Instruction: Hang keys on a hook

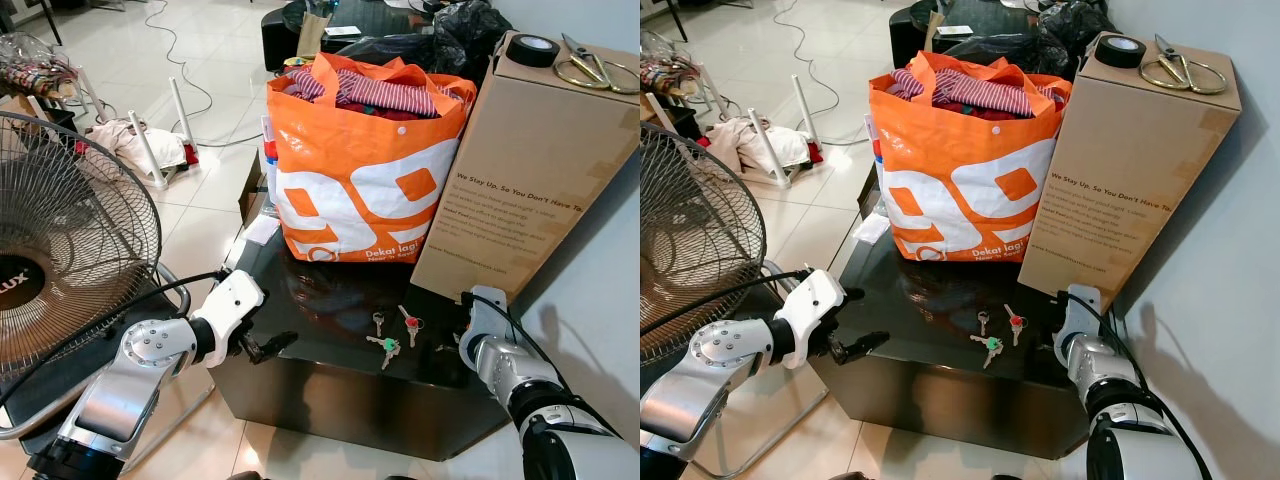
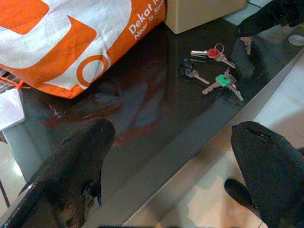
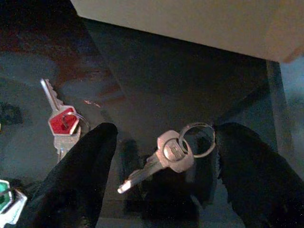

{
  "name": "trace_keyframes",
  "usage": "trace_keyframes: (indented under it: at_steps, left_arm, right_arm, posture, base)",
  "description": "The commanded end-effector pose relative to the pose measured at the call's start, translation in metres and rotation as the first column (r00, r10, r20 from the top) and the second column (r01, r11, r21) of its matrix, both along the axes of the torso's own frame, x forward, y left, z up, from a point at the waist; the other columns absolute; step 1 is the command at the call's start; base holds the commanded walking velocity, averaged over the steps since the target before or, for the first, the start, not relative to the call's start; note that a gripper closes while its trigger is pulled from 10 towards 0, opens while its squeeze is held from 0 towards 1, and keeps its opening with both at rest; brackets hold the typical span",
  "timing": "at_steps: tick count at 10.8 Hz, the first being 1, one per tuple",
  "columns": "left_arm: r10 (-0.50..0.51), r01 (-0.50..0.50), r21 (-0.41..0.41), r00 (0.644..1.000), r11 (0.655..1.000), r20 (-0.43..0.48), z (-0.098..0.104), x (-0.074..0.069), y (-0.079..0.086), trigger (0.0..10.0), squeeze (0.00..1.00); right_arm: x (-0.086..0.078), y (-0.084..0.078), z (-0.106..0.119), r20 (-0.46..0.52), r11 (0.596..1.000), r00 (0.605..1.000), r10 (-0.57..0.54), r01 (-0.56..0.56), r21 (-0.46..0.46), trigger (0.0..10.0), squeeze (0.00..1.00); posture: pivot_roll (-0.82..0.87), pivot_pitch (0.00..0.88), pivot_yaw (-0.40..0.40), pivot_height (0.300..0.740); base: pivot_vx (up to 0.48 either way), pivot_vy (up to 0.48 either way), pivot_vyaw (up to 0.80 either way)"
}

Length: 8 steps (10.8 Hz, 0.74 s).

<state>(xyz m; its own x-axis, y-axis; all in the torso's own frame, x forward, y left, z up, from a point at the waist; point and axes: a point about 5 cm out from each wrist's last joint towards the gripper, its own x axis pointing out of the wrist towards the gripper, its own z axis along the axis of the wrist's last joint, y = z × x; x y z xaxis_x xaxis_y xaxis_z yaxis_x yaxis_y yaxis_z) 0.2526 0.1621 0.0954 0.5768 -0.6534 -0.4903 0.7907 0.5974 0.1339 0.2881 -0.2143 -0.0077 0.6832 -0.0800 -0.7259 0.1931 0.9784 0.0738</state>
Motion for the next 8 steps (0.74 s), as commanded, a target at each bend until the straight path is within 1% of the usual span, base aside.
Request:
trace_keyframes:
  at_steps: [1,3,4,6,8]
  left_arm:
    - [-0.016,0.016,0.002,1.000,1.000,0.008,0.006,0.001,0.001,10.0,0.00]
    - [-0.024,0.024,0.005,1.000,1.000,0.001,0.007,0.000,0.002,10.0,0.00]
    - [-0.027,0.027,0.005,1.000,1.000,-0.004,0.007,-0.002,0.002,10.0,0.00]
    - [-0.033,0.033,0.005,0.999,0.999,-0.011,0.007,-0.003,0.002,10.0,0.00]
    - [-0.034,0.034,0.012,0.999,0.999,-0.014,0.008,-0.005,0.003,10.0,0.00]
  right_arm:
    - [0.005,0.001,0.004,0.021,1.000,1.000,-0.022,0.022,-0.003,10.0,0.00]
    - [0.003,0.001,0.001,0.018,0.999,0.999,-0.045,0.045,-0.023,10.0,0.00]
    - [-0.001,0.003,-0.003,0.006,0.997,0.997,-0.078,0.078,0.015,10.0,0.00]
    - [-0.004,0.005,-0.007,0.006,0.992,0.994,-0.113,0.112,0.057,10.0,0.00]
    - [-0.005,0.006,-0.008,0.011,0.991,0.993,-0.121,0.120,0.058,10.0,0.00]
  posture:
    - [-0.04,0.000,0.021,0.740]
    - [-0.04,0.000,0.025,0.740]
    - [-0.03,0.000,0.026,0.740]
    - [-0.03,0.000,0.024,0.740]
    - [-0.02,0.000,0.026,0.740]
  base:
    - [0.000,0.000,0.00]
    - [0.000,0.000,0.00]
    - [0.000,0.000,0.00]
    - [0.000,0.000,0.00]
    - [0.000,0.000,0.00]
